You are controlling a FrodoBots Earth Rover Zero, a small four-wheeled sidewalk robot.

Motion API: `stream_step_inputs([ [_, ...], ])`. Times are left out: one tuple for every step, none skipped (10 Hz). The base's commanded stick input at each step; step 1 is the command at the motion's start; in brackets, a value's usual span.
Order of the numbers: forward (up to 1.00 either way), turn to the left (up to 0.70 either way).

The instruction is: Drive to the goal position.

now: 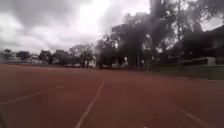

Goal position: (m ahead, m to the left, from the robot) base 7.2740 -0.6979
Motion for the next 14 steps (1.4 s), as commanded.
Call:
stream_step_inputs([
  [0.7, 0.0],
  [0.7, 0.0],
  [0.7, 0.0],
  [0.7, 0.0],
  [0.7, 0.0],
  [0.7, 0.0],
  [0.7, 0.0],
  [0.7, 0.0],
  [0.7, 0.0],
  [0.7, 0.0],
  [0.7, 0.0],
  [0.7, 0.0],
  [0.7, 0.0],
  [0.7, 0.0],
])
